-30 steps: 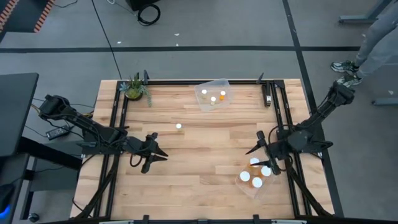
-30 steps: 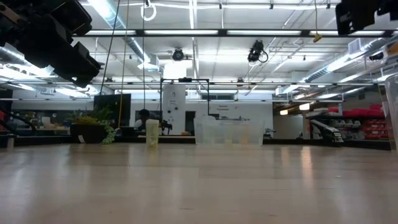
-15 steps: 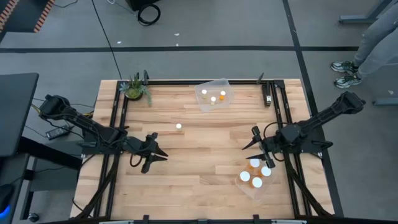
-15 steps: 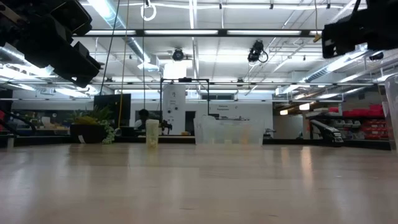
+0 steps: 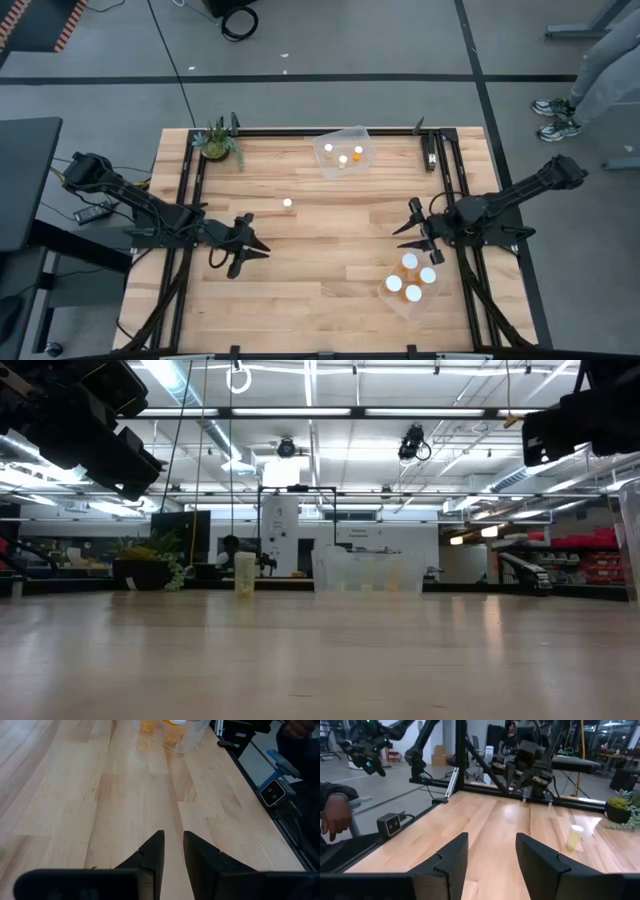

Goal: Pick and place medicine bottles into bin by pill shape (circle, oval)
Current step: Put the yellow pill bottle into the top transparent bin

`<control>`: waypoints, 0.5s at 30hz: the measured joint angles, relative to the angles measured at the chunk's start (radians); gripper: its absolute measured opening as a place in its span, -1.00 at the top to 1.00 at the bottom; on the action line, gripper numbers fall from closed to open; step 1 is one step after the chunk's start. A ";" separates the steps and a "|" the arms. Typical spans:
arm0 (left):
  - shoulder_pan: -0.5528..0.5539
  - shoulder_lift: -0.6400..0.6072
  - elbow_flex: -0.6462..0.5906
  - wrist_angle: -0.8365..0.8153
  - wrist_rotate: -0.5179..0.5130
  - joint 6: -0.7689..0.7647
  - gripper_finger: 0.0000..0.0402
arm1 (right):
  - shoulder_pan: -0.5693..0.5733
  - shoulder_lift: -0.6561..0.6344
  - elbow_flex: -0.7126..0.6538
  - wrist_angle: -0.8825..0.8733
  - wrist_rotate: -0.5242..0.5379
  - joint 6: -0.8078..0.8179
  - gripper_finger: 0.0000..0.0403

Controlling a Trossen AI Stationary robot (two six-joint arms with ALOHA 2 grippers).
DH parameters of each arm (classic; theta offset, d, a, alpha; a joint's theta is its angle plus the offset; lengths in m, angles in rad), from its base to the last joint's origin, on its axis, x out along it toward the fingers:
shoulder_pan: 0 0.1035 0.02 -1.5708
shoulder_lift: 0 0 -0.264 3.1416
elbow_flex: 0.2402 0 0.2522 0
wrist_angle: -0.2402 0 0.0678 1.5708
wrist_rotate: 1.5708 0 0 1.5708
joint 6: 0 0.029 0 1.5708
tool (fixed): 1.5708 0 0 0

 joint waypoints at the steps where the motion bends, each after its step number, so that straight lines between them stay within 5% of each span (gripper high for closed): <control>1: 0.000 0.000 0.000 0.000 0.000 0.000 0.60 | 0.000 -0.007 0.000 0.000 -0.003 0.000 0.15; 15: 0.000 0.000 0.000 0.000 0.000 0.000 0.61 | 0.000 -0.011 -0.052 0.047 -0.048 0.064 0.15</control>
